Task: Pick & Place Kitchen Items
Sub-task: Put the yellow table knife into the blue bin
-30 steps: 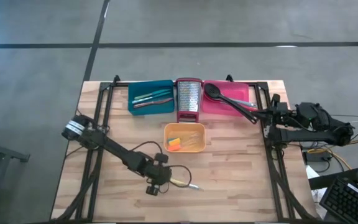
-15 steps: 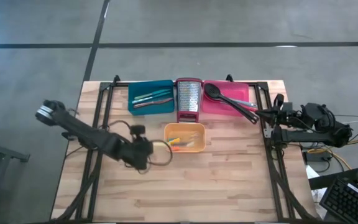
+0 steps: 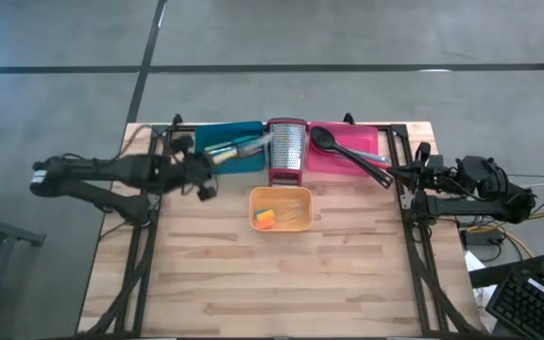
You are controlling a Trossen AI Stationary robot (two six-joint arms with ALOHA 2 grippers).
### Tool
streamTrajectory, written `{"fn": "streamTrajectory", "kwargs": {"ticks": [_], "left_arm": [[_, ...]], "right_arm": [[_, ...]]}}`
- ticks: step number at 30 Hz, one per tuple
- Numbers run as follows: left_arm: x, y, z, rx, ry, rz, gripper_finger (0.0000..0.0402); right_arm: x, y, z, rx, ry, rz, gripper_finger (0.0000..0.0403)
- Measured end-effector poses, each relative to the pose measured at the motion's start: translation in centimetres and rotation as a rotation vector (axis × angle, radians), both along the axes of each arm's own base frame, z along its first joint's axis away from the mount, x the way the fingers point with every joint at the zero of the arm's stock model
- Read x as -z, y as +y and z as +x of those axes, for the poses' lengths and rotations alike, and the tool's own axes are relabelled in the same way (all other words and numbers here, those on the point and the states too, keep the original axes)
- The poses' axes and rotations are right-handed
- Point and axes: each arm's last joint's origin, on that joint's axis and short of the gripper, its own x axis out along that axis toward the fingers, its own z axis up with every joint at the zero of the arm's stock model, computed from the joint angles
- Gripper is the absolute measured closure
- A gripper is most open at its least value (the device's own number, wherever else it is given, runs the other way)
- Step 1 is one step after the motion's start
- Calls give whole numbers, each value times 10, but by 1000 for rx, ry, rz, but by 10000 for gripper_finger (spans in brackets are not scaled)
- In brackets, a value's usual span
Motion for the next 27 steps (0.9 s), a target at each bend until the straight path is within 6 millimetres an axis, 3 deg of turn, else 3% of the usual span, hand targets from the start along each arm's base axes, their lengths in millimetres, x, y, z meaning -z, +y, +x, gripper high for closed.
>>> {"fn": "streamTrajectory", "kwargs": {"ticks": [8, 27], "left_arm": [[-2, 37, -13, -69, 53, -35, 320], [-1, 67, -17, 19, 78, -97, 320]], "right_arm": [[0, 0, 0, 0, -2, 0, 394], [0, 0, 0, 0, -1, -1, 394]]}}
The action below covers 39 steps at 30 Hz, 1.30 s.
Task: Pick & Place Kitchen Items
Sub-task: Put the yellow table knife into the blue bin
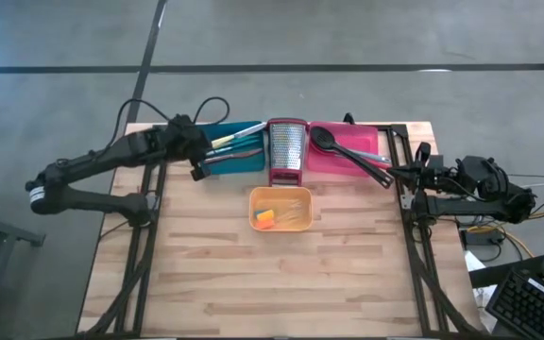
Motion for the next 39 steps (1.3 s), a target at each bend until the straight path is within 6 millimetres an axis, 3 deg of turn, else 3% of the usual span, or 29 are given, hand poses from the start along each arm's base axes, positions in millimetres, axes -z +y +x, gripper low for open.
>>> {"fn": "streamTrajectory", "kwargs": {"ticks": [6, 16, 27, 39], "left_arm": [[13, 12, 2, 5, 24, -26, 320], [41, 49, 2, -45, 51, -142, 320], [85, 86, 13, -106, 184, -291, 320], [123, 110, 20, -160, 278, -403, 320]], "right_arm": [[0, 0, 0, 0, 0, 0, 394], [0, 0, 0, 0, 0, 0, 394], [0, 0, 0, 0, 0, 0, 394], [0, 0, 0, 0, 0, 0, 394]]}}
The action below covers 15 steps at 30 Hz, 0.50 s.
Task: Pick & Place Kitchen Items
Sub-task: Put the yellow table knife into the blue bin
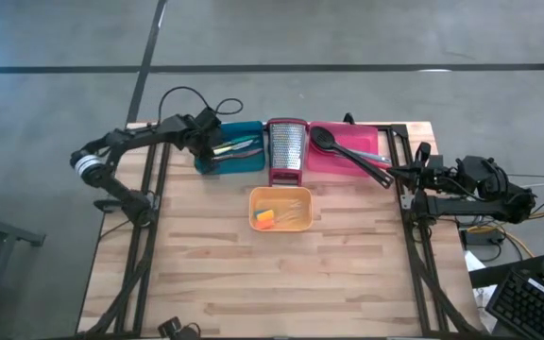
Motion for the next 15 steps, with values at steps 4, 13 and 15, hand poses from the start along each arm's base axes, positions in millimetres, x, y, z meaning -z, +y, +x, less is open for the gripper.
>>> {"fn": "streamTrajectory", "kwargs": {"ticks": [4, 13, 15], "left_arm": [[9, 3, 3, 0, 12, -36, 320], [18, 5, 5, -28, 31, -67, 307], [16, 5, 5, -36, 25, -64, 269]], "right_arm": [[0, 0, 0, 0, 0, 0, 394], [0, 0, 0, 0, 0, 0, 394], [0, 0, 0, 0, 0, 0, 394]]}}
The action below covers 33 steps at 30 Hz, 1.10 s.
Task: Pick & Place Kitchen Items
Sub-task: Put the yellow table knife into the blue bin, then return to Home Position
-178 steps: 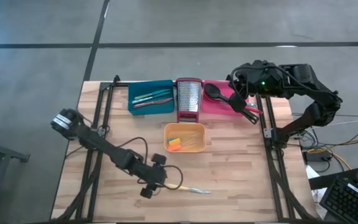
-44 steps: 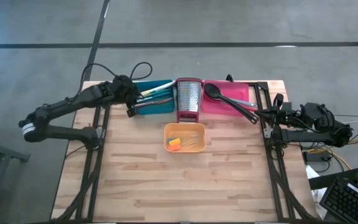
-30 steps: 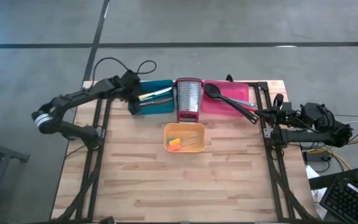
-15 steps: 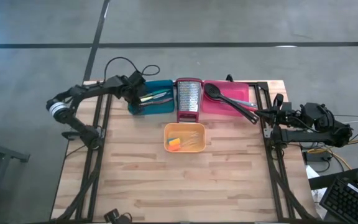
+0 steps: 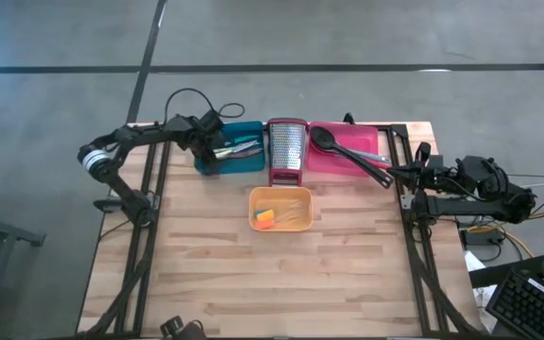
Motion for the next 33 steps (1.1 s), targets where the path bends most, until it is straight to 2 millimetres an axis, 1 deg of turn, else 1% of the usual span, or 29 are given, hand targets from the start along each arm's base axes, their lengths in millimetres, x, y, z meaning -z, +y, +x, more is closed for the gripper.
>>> {"fn": "streamTrajectory", "kwargs": {"ticks": [3, 5, 7, 9, 13, 16, 18, 21, 24, 27, 30, 33], "left_arm": [[-9, 2, 2, -20, -28, 21, 204], [-16, 1, 1, -33, -43, 31, 170], [-23, -1, 0, -51, -50, 28, 147], [-33, -5, -1, -74, -74, 26, 132], [-62, -15, 1, -61, -217, 38, 125], [-90, -28, 7, 2, -405, 49, 125], [-110, -41, 11, 82, -558, 51, 124], [-141, -67, 15, 197, -790, 47, 124], [-165, -91, 9, 227, -942, 30, 124], [-184, -110, -1, 269, -1050, 53, 124], [-196, -123, -14, 310, -1106, 72, 124], [-205, -130, -27, 333, -1147, 98, 124]], "right_arm": [[0, 0, 0, 0, 0, 0, 394], [0, 0, 0, 0, 0, 0, 394], [0, 0, 0, 0, 0, 0, 394], [0, 0, 0, 0, 0, 0, 394], [0, 0, 0, 0, 0, 0, 394], [0, 0, 0, 0, 0, 0, 394], [0, 0, 0, 0, 0, 0, 394], [0, 0, 0, 0, 0, 0, 394], [0, 0, 0, 0, 0, 0, 394], [0, 0, 0, 0, 0, 0, 394], [0, 0, 0, 0, 0, 0, 394], [0, 0, 0, 0, 0, 0, 394]]}}
